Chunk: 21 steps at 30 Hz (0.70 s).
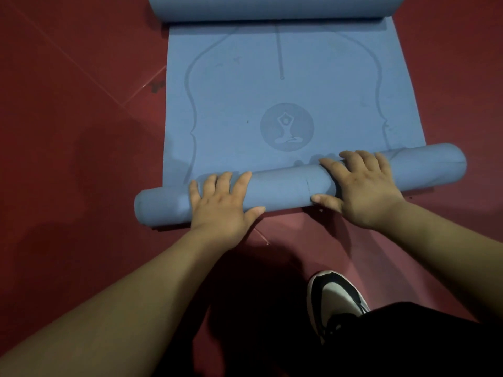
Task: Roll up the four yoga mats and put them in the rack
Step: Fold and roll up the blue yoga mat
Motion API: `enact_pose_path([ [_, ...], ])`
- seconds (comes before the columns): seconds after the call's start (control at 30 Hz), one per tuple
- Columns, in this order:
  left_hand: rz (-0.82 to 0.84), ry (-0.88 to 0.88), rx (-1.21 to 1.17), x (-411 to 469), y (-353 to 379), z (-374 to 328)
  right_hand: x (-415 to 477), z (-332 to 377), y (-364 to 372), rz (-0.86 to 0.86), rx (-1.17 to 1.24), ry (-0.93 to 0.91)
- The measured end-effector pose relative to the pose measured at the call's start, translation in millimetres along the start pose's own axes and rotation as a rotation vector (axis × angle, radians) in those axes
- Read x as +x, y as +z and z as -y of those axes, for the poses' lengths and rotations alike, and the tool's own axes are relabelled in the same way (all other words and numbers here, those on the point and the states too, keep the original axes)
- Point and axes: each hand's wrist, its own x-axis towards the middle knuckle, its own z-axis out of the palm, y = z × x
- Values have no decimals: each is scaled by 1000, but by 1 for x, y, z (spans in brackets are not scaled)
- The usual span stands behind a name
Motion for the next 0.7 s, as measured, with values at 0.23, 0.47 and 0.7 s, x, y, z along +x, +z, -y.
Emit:
enact_pose_path([
  [0.23,38,31,1,13,-12,3,10,-2,-8,50,24,-7],
  [0.47,-44,49,0,9,-1,3,21,-3,-16,101,16,4],
  [0.7,39,58,2,22,-17,5,11,-3,1,-30,17,-27],
])
